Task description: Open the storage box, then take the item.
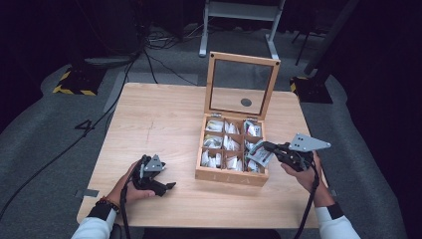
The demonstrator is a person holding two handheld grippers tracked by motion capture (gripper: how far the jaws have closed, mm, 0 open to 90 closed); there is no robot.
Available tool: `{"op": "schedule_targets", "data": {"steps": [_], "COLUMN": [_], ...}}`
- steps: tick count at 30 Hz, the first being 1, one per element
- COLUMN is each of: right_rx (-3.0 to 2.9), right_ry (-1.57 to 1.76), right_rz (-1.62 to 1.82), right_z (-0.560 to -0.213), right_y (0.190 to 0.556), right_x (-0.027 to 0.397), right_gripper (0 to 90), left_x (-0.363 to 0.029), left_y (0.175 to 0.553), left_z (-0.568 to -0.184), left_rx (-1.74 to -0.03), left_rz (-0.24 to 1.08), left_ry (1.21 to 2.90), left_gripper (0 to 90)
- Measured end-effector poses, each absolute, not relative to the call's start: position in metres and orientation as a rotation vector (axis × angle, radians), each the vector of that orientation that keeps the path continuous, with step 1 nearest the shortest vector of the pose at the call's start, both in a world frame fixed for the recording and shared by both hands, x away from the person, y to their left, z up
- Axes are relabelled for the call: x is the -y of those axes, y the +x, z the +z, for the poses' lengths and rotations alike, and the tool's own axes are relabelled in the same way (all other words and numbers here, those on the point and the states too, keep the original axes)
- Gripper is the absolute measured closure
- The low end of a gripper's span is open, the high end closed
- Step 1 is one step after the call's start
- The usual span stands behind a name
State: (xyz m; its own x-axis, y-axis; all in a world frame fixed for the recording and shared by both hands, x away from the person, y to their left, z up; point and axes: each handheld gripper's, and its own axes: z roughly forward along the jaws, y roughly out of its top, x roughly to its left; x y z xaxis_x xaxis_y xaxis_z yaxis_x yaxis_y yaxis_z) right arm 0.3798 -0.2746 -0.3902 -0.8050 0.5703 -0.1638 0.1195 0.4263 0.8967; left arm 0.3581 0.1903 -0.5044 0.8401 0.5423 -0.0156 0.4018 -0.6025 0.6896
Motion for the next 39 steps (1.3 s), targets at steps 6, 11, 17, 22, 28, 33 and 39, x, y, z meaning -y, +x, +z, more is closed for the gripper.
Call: {"op": "schedule_targets", "data": {"steps": [6,11,17,22,28,33,39], "right_rx": [-2.218,-2.215,-2.211,-2.22,-2.236,-2.258,-2.293], "right_ry": [0.557,0.544,0.522,0.505,0.48,0.448,0.422], "right_rz": [1.375,1.392,1.422,1.426,1.437,1.434,1.436], "right_z": [-0.383,-0.38,-0.376,-0.373,-0.369,-0.37,-0.374], "right_y": [0.374,0.371,0.366,0.359,0.347,0.336,0.324], "right_x": [0.272,0.271,0.267,0.263,0.255,0.25,0.243], "right_gripper": [90.0,90.0,90.0,90.0,90.0,90.0,90.0], "left_x": [-0.19,-0.19,-0.19,-0.19,-0.19,-0.19,-0.19], "left_y": [0.358,0.358,0.359,0.359,0.359,0.359,0.359], "left_z": [-0.504,-0.504,-0.504,-0.504,-0.504,-0.504,-0.504], "left_rx": [-0.683,-0.682,-0.681,-0.681,-0.683,-0.683,-0.687], "left_rz": [0.255,0.254,0.255,0.256,0.255,0.257,0.257], "left_ry": [2.297,2.297,2.296,2.296,2.297,2.298,2.296], "left_gripper": [15.5,15.5,15.5,15.5,15.5,15.5,15.5]}}
